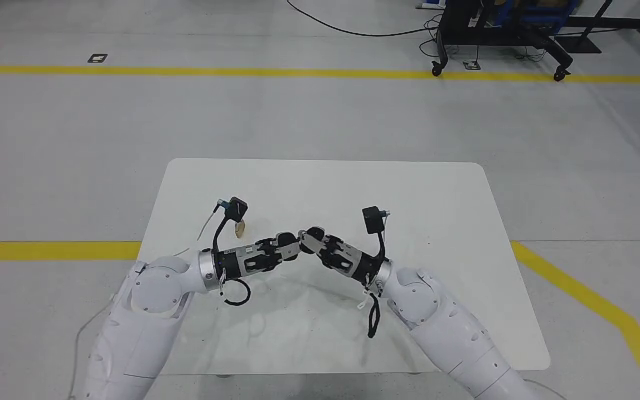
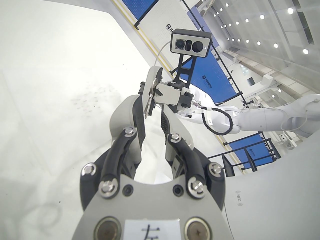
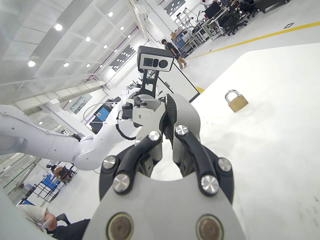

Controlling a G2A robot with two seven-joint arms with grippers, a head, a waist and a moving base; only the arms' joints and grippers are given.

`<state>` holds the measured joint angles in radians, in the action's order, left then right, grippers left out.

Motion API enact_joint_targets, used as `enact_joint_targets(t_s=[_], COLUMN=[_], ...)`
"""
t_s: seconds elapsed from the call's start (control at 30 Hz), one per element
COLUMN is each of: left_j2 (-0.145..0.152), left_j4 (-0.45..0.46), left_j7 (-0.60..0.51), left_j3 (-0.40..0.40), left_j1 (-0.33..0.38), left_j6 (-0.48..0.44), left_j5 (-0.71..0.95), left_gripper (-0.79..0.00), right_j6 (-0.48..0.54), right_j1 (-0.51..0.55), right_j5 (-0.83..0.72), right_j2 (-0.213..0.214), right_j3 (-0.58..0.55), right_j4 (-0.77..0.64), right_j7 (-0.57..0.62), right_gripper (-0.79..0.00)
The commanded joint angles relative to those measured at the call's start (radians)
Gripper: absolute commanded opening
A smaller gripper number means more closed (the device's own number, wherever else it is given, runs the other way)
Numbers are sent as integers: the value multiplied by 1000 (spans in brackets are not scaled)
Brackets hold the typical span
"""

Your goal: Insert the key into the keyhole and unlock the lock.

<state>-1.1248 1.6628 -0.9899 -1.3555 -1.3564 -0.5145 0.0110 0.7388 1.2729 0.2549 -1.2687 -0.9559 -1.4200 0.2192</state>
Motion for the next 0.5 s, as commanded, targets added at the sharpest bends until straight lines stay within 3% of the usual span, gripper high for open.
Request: enact_joint_targets(t_s=[0.0,0.1,0.2,0.47], left_j2=[2,4,7,14], left_j4=[0,-2,-5,-6], left_j7=[3,12,24,30], left_j3=[2,4,2,9], left_j1=[0,2,5,10], left_j6=[0,5,13,16], left_j5=[-1,0,-1,-6], left_gripper=[-671,-702,-785,-785], right_j6=[0,-3,-5,-15], right_j1=[0,1,2,4], right_j5=[-1,1,3,12], right_j2=[0,0,0,-2], right_j3=[-1,-3,-3,-3], right_j4=[-1,-2,-3,-8], right_j7=[4,6,10,18], right_gripper=[-785,-785,-785,-785])
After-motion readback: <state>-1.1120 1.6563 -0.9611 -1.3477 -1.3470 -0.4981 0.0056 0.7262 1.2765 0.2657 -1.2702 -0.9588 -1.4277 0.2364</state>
